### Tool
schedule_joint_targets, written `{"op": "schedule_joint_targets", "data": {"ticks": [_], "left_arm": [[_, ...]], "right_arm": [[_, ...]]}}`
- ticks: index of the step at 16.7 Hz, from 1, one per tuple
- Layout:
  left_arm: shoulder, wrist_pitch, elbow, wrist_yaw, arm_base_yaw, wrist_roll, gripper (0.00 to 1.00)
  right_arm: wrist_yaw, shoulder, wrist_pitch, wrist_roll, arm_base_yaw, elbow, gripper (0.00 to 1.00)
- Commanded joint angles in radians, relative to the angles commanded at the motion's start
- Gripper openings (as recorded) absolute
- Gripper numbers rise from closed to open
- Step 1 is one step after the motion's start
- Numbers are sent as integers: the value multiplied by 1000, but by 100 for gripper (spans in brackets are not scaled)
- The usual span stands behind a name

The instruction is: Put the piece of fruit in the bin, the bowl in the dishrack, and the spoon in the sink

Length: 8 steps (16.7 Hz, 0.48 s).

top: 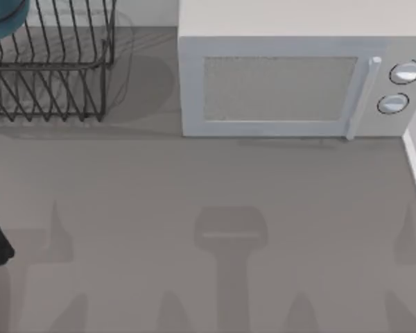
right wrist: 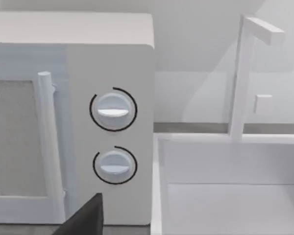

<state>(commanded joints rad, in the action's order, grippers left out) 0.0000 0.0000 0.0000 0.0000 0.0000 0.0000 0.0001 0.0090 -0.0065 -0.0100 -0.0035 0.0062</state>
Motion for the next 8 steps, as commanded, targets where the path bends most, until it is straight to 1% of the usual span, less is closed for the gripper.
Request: {"op": "schedule_joint_targets", "data": {"ticks": [2, 4, 6, 8], "left_arm": [[0, 0, 0, 0, 0, 0, 100], [0, 0, 0, 0, 0, 0, 100], [0, 0, 0, 0, 0, 0, 100], [0, 0, 0, 0, 0, 0, 100]], "right_arm": [[0, 46, -33, -52, -17, 31, 100], [-2, 123, -90, -146, -45, 83, 100], [-3, 227, -166, -282, -82, 151, 100], [-6, 351, -257, -458, -125, 228, 100]]}}
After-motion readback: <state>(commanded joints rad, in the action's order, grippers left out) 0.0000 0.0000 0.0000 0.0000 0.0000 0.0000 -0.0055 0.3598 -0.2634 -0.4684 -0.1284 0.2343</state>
